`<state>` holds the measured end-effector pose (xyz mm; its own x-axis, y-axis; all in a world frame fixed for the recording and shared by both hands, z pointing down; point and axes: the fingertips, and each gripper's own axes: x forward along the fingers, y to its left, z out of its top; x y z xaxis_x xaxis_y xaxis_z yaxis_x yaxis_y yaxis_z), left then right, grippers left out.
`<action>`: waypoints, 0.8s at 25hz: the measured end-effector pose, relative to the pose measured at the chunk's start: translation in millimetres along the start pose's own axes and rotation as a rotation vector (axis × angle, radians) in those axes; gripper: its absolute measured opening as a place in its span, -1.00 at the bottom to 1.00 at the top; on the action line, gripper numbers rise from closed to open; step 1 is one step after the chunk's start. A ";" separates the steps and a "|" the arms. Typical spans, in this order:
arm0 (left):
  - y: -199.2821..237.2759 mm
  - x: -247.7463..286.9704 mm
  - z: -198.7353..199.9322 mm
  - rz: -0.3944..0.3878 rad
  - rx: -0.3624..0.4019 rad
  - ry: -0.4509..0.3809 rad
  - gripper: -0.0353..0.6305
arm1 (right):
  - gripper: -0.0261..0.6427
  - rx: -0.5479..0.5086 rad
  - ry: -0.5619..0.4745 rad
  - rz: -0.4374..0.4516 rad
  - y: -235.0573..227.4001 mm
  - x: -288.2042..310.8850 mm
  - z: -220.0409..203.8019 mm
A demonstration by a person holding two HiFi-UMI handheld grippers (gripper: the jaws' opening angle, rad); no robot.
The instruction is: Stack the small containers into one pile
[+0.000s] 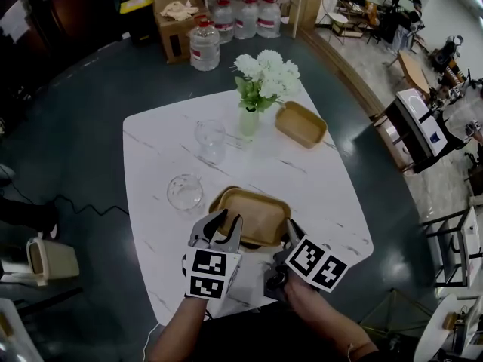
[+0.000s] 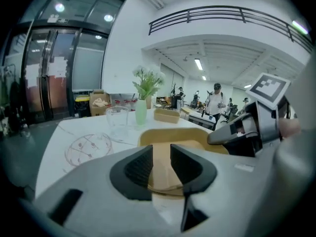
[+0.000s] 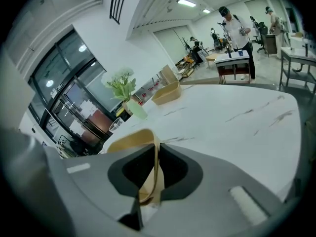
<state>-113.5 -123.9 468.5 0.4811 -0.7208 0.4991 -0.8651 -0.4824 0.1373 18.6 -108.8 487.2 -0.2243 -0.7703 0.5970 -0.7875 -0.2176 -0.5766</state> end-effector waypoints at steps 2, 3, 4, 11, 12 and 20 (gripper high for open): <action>11.4 -4.3 0.3 0.056 0.029 0.009 -0.58 | -0.84 0.004 0.006 -0.001 0.9 0.1 0.0; 17.9 -5.4 -1.4 0.076 0.027 0.016 -0.56 | -0.83 0.009 0.005 -0.006 0.9 0.2 -0.1; 23.7 -6.4 -3.4 0.089 0.018 0.023 -0.55 | -0.83 0.018 0.005 -0.011 0.7 0.3 -0.6; 27.5 -4.6 -4.9 0.075 0.045 0.041 -0.56 | -0.86 0.089 0.011 -0.029 2.5 4.4 -6.8; 28.2 -3.4 -3.7 0.074 0.047 0.040 -0.57 | -0.86 0.104 0.012 -0.030 2.2 4.2 -7.1; 45.3 3.2 4.0 0.088 0.093 0.071 -0.87 | -0.83 0.175 0.049 -0.007 5.4 -2.2 -22.2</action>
<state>-150.6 -150.1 472.8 0.3898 -0.7266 0.5657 -0.8849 -0.4656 0.0117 2.1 -95.0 495.1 -0.2506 -0.7392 0.6251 -0.6783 -0.3266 -0.6582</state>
